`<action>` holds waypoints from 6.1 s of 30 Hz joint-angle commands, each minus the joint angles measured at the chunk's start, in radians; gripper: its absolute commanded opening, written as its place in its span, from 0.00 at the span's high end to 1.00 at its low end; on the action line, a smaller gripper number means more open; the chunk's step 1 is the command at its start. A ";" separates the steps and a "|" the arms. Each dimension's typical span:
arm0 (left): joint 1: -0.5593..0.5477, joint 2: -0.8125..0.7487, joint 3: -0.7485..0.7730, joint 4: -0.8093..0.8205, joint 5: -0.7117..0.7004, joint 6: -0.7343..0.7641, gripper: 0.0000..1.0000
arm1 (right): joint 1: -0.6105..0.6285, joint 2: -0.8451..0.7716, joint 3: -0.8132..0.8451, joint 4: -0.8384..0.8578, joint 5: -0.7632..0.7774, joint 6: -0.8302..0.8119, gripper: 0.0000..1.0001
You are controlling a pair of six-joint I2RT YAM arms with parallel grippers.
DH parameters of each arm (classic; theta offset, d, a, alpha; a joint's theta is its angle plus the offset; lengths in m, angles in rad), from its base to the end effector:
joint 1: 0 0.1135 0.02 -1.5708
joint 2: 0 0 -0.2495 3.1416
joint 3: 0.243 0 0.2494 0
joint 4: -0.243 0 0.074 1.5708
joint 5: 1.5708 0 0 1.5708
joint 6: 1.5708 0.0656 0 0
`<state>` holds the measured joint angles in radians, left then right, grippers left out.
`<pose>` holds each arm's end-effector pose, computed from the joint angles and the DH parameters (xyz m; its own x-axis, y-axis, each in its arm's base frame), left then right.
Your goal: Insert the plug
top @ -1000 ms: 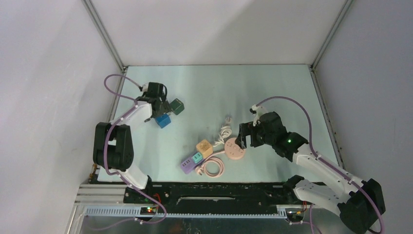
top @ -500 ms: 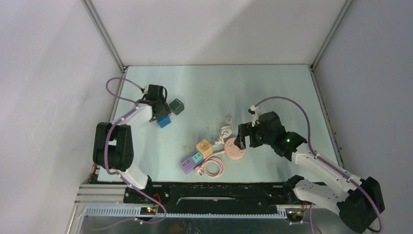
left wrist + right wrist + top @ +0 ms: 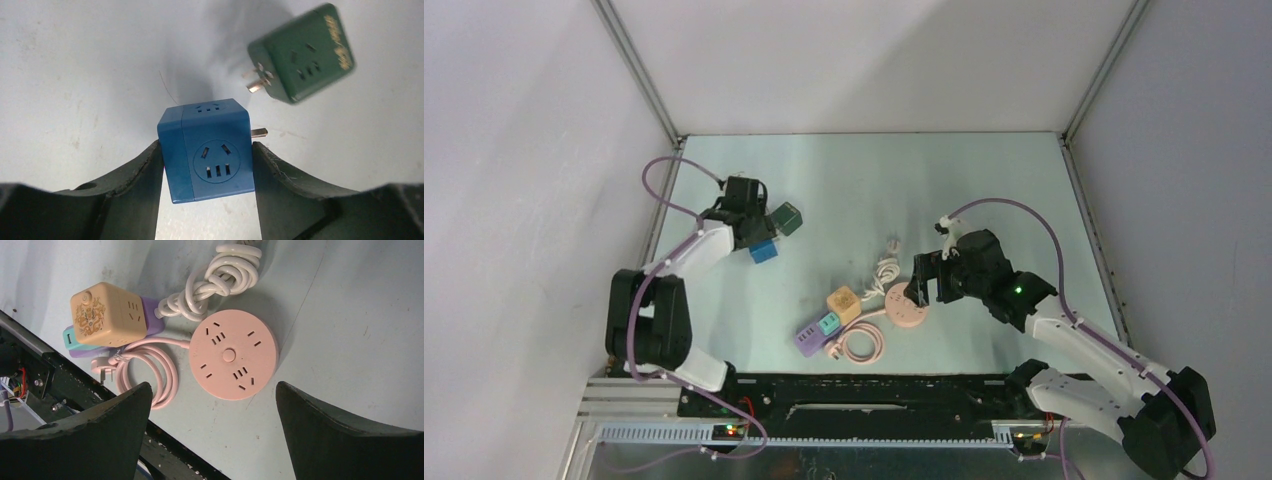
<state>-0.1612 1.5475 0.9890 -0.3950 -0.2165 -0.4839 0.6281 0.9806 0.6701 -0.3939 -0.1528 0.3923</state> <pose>0.3292 -0.0393 0.1730 -0.7283 -0.3419 -0.5939 -0.3443 0.9319 -0.1142 0.1849 0.1466 0.2141 -0.7421 -0.0719 -0.6664 -0.4230 0.8215 0.3824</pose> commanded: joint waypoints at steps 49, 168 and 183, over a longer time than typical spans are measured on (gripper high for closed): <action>-0.579 -1.032 -0.358 -0.134 1.216 2.028 1.00 | 0.093 0.233 0.082 0.701 -0.945 0.090 0.00; -0.637 -0.802 -0.166 -0.260 -0.006 0.461 0.00 | 0.042 0.461 0.144 0.236 -0.153 -0.448 1.00; -0.638 -0.810 -0.165 -0.261 -0.006 0.458 0.00 | 0.112 0.429 0.039 0.289 0.007 -0.377 1.00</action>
<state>-0.7963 0.7460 0.8272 -0.6617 -0.2081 -0.0113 0.7074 1.4029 0.7490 -0.1265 -0.2646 -0.0105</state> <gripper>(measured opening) 0.996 0.650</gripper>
